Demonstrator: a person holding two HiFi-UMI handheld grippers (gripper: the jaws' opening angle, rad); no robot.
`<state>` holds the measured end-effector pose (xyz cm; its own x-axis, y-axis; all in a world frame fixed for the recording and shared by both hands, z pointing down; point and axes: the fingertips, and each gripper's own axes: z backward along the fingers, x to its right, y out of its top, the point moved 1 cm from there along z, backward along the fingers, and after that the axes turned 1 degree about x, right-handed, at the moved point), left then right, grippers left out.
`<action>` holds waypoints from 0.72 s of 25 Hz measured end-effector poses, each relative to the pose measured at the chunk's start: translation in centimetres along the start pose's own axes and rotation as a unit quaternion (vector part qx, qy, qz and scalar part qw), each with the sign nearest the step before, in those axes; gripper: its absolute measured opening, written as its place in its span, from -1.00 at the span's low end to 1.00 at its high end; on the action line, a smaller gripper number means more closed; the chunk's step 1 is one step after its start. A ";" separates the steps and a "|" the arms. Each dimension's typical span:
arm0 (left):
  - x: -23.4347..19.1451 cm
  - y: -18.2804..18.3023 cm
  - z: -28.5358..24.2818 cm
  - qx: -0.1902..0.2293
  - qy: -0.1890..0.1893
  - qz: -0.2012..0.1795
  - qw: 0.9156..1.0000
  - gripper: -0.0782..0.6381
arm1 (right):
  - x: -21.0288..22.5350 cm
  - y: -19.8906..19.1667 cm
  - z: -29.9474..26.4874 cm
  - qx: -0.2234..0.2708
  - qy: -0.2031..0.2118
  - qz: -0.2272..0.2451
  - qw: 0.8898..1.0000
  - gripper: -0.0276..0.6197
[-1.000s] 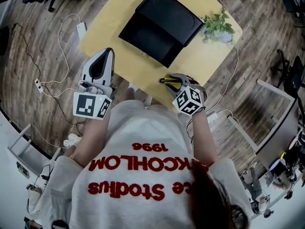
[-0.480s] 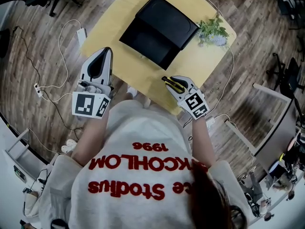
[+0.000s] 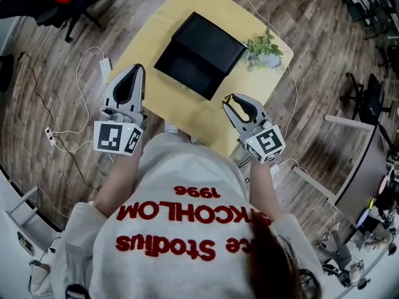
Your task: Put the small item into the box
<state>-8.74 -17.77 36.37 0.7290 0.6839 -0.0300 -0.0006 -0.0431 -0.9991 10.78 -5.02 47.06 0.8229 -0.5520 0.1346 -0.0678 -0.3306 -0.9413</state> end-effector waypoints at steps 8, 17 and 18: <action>-0.7 2.6 -1.0 0.033 -0.006 -0.015 0.999 -0.76 | 3.3 8.8 4.2 0.126 -0.114 0.002 0.985 -0.57; -1.8 3.5 -0.9 0.047 0.007 -0.020 0.999 -0.76 | 3.4 11.5 4.2 0.133 -0.111 0.012 0.985 -0.57; -2.0 3.5 -0.7 0.046 0.012 -0.020 0.999 -0.76 | 3.2 11.7 3.7 0.130 -0.102 0.015 0.986 -0.57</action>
<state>-9.68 -19.79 32.97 0.7454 0.6665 0.0089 -0.0340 0.0513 -0.9981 14.76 -7.82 35.32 0.9213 -0.3833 0.0660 0.0318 -0.0947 -0.9950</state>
